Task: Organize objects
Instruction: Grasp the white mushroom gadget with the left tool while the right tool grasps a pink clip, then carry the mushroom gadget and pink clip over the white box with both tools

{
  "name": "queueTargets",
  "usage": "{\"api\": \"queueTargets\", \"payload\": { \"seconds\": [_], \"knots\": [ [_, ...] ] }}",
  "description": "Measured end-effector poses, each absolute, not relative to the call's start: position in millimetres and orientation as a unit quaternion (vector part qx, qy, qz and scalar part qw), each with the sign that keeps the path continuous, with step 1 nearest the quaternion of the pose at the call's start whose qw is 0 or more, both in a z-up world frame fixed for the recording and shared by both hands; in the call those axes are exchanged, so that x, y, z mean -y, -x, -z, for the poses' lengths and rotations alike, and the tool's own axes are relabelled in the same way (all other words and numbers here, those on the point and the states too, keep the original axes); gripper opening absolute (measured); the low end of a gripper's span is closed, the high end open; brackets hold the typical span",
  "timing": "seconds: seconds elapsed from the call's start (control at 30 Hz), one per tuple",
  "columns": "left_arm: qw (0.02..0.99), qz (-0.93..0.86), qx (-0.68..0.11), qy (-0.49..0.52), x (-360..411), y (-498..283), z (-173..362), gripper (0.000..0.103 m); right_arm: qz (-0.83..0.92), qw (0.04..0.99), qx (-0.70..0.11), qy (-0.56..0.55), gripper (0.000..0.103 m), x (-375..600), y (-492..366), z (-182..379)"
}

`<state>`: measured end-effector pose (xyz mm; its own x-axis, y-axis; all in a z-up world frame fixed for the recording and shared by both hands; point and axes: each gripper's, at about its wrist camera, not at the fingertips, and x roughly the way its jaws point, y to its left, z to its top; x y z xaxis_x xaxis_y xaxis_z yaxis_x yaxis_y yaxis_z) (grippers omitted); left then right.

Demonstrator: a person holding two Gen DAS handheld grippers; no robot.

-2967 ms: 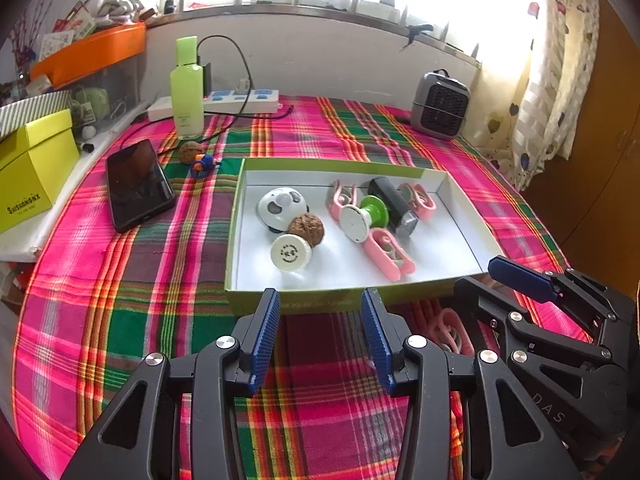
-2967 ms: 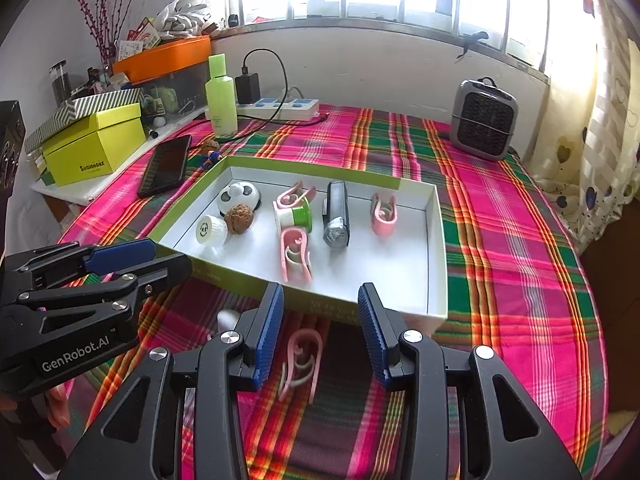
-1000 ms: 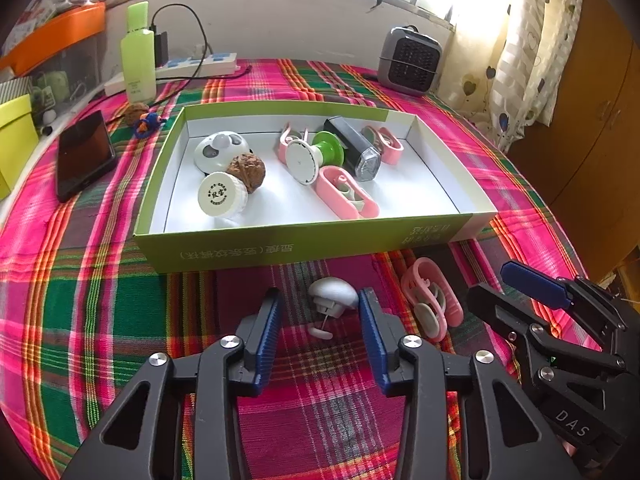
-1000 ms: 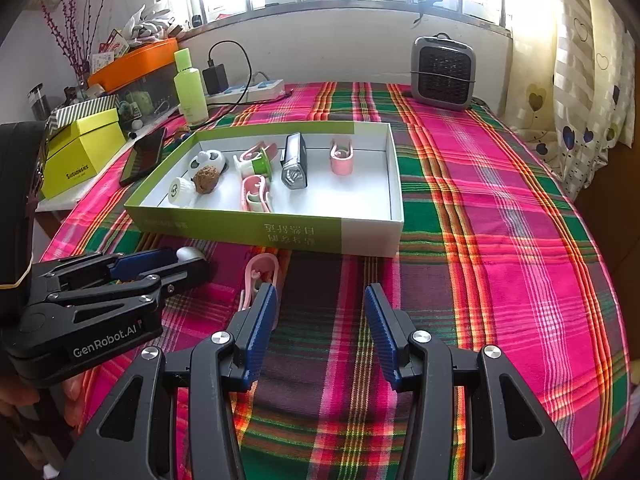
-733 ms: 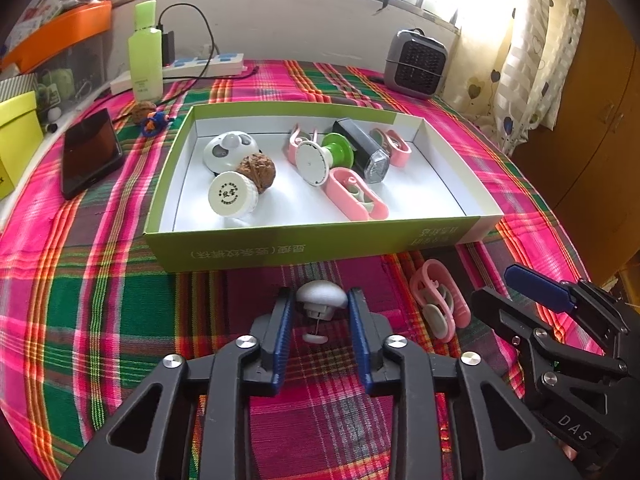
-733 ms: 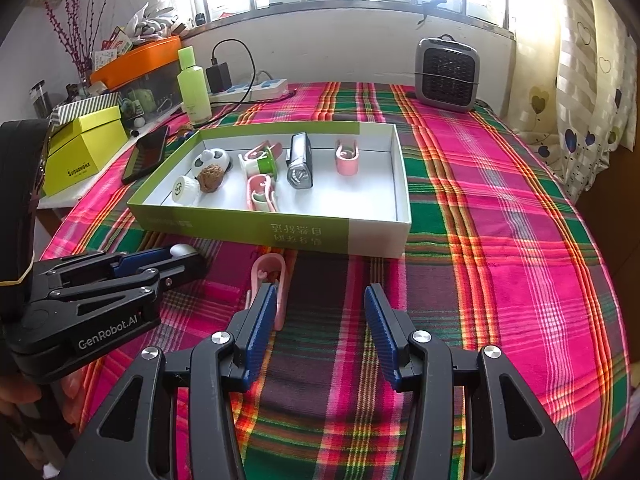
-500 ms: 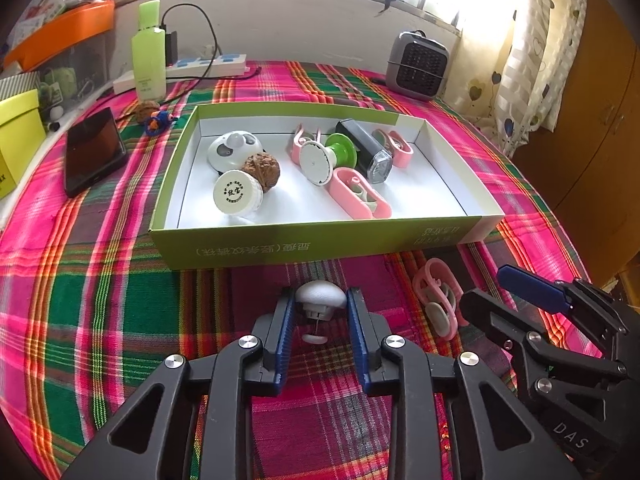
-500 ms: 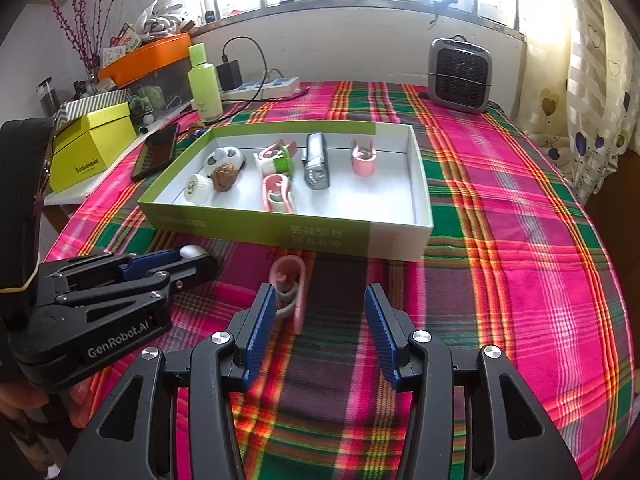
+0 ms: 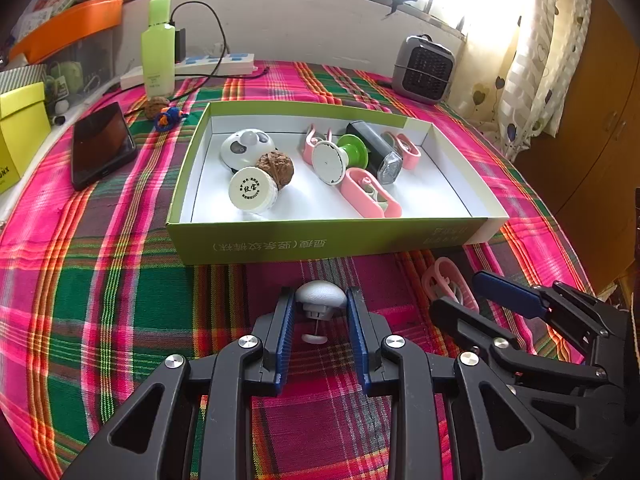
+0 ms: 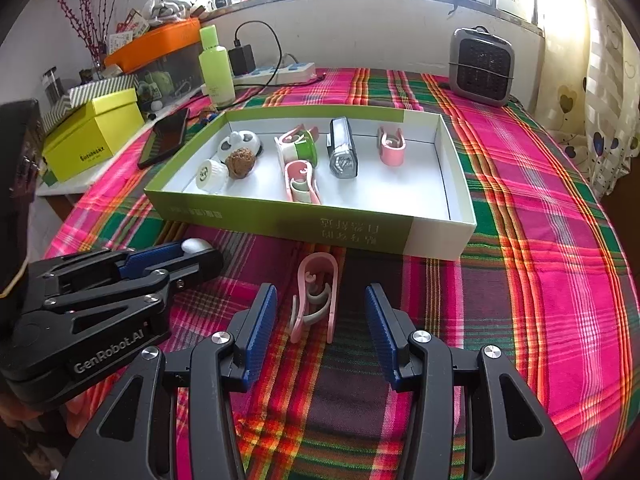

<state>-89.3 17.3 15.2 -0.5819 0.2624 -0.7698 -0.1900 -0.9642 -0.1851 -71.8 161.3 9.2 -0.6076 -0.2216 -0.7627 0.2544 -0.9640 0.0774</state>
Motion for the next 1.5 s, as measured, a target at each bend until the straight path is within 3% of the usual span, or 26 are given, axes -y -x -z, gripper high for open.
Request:
{"api": "queueTargets", "payload": {
  "seconds": [0.43,0.63,0.87,1.5],
  "knots": [
    [0.127,-0.888,0.042,0.439,-17.1,89.0,-14.6,0.024,0.892,0.133,-0.036,-0.430,0.047,-155.7,72.3,-4.9],
    [0.127,-0.888,0.041,0.439,-17.2,88.9,-14.6,0.024,0.893,0.132,-0.035,-0.429,0.034,-156.5,72.4,-5.3],
    [0.127,-0.889,0.041,0.439,-17.1,88.8,-14.8,0.024,0.893,0.136,-0.034,-0.429,0.025,-156.8,71.7,-5.3],
    [0.126,-0.889,0.041,0.439,-16.9,88.1,-14.4,0.024,0.894,0.140,-0.029,-0.425,0.025,-157.7,68.2,-5.6]
  ]
}}
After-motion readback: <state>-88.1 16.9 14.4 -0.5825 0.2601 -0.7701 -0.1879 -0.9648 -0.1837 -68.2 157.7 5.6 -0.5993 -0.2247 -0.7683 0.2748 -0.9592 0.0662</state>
